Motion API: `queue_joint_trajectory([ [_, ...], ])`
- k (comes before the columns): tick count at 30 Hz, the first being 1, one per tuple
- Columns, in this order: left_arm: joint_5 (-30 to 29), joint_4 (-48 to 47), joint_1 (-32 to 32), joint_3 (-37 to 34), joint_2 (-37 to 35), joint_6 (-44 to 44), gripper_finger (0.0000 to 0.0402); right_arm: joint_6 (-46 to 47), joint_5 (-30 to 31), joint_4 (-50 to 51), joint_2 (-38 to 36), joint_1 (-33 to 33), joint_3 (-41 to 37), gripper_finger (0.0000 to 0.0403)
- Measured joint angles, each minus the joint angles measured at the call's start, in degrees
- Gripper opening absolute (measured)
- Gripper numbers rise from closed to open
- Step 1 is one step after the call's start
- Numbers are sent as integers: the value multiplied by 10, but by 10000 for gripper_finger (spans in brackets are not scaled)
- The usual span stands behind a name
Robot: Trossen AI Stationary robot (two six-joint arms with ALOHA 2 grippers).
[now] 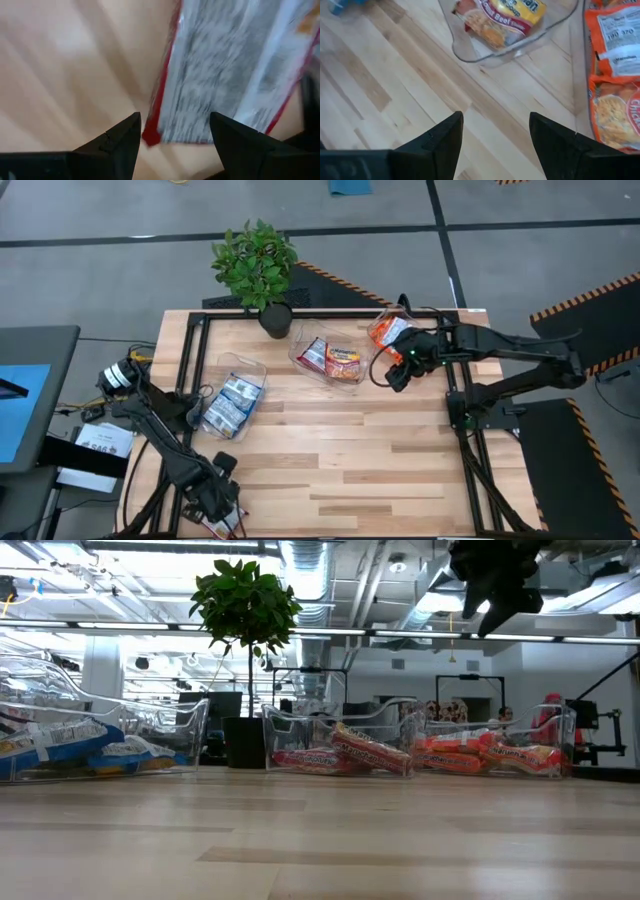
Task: Sort Maruchan noodles
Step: Put the red noodle pack into the middle transparent bin
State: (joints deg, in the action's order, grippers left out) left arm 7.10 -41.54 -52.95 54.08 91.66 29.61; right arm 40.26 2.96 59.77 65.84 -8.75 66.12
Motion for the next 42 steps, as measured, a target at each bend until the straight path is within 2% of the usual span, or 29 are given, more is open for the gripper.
queue_joint_trajectory([
  [4,-31,38,0,0,0,-3,218,3,0,-3,2,0,1,253],
  [7,-37,39,5,-2,3,3,191,3,0,-7,2,0,1,253],
  [14,-20,89,-1,-37,-1,27,35,3,0,-4,2,0,1,253],
  [16,-17,92,0,-41,0,28,11,3,0,-4,2,0,1,253],
  [20,5,93,11,-43,-4,27,2,3,0,-5,2,0,1,253],
  [23,1,91,24,-46,-31,43,0,3,0,-5,2,0,1,253],
  [27,-20,75,45,-45,-107,62,0,3,0,-5,2,0,1,253],
  [31,-56,19,79,-43,-204,66,0,-1,0,-6,2,0,1,253],
  [36,-130,-44,192,1,-284,-7,0,-2,0,-11,2,-7,1,253],
  [40,-138,-40,310,48,-280,-117,0,-2,0,-18,2,-8,1,253],
  [42,-124,-45,358,64,-266,-144,0,-4,0,-19,2,-8,1,253],
])
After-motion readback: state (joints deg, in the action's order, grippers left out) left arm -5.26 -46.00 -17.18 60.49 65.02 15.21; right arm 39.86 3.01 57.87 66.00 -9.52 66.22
